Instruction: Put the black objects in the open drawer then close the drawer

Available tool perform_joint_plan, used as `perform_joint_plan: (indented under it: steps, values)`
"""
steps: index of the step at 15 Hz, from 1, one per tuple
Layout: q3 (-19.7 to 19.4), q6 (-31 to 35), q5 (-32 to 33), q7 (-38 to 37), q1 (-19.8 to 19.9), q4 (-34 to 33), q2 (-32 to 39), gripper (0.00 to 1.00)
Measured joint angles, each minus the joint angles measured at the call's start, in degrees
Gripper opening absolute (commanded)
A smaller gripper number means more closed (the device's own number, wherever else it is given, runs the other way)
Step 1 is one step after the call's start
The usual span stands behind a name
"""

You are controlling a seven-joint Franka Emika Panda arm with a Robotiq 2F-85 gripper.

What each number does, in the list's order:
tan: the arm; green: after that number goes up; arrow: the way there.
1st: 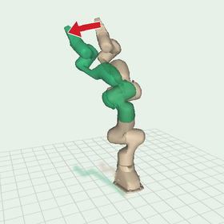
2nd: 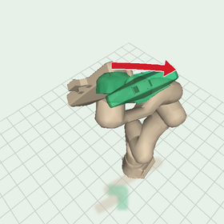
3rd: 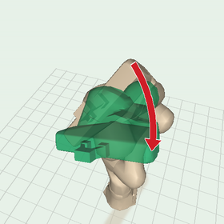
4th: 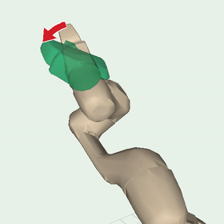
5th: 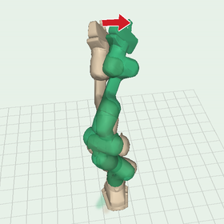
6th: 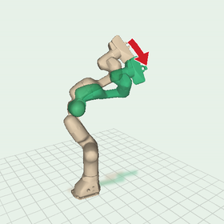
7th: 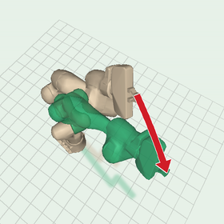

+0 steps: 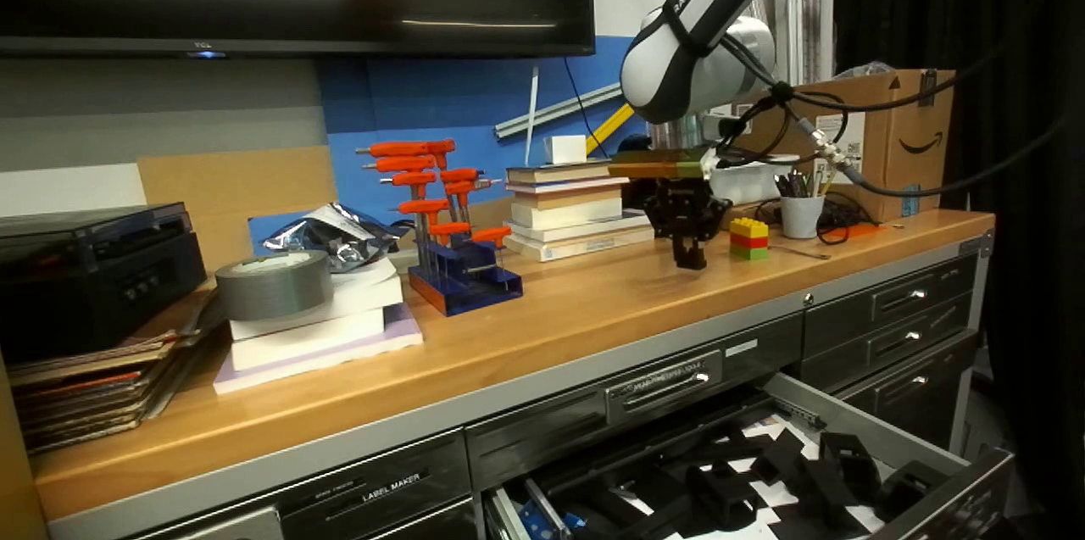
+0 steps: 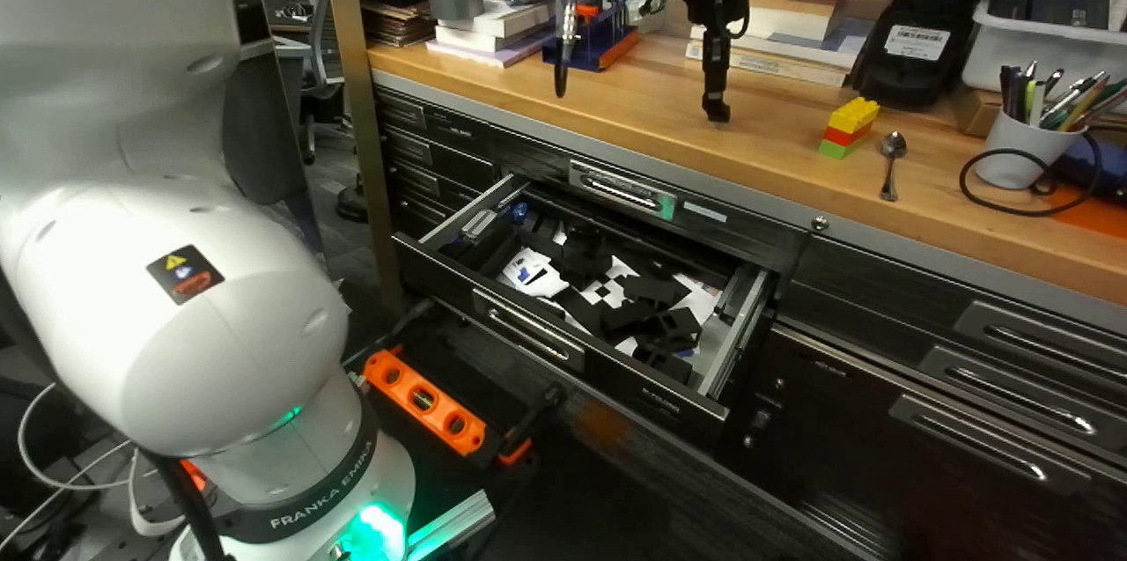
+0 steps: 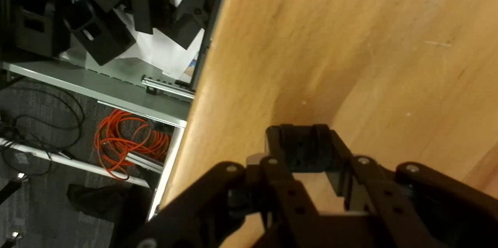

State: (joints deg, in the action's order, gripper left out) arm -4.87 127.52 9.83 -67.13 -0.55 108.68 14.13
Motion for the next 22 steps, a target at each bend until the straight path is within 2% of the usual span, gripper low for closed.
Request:
perform_joint_plan:
  steps: [9, 16, 19, 22]
  values:
    - [0.00, -0.03, 0.15, -5.09, 0.07, 16.37, -10.77, 0.17]
    - [0.01, 0.56, -0.60, -5.21, 0.99, 23.06, -11.44, 0.17]
    - [0.01, 4.64, -2.76, -4.31, 1.80, 23.94, -9.65, 0.17]
    - [0.01, 13.93, -9.54, 1.69, 3.40, 26.00, -7.19, 0.16]
